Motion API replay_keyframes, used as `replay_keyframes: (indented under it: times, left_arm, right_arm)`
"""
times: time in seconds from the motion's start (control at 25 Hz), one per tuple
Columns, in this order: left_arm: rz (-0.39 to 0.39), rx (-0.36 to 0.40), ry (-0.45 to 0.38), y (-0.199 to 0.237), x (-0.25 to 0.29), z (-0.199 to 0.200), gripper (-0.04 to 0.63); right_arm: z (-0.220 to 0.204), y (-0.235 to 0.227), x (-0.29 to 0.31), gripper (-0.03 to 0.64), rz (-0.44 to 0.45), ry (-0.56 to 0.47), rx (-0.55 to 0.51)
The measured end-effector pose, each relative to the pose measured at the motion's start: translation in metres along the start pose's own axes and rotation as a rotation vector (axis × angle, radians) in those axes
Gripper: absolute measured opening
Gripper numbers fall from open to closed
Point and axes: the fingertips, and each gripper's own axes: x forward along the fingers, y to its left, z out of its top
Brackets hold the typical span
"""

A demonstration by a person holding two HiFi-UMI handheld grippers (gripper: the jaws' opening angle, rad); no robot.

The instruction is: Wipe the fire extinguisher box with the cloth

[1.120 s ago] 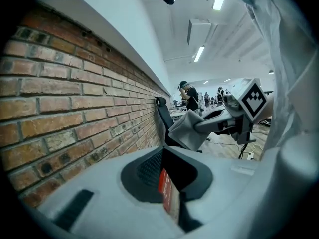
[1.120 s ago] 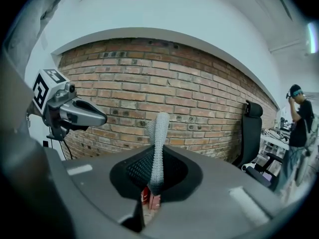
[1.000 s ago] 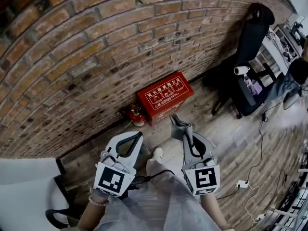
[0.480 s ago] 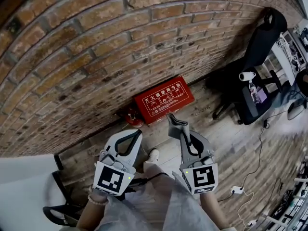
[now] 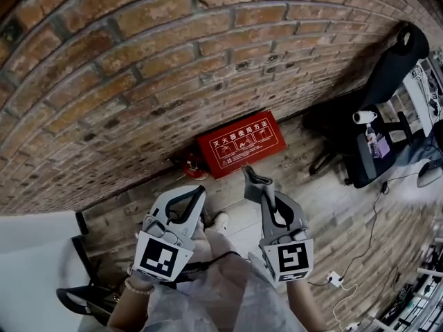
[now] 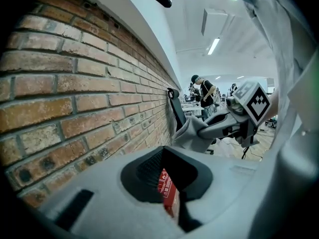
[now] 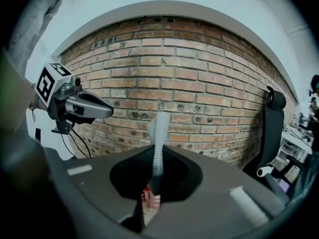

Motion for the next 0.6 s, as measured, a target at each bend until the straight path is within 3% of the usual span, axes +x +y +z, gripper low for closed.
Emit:
replay_keyframes:
  times: [0.6]
  left_arm:
    - [0.005,-0.037,0.041,0.045,0.034,-0.055,-0.003]
  right_arm:
    - [-0.031,0.003,0.083,0.018,0.047,0.052,-0.009]
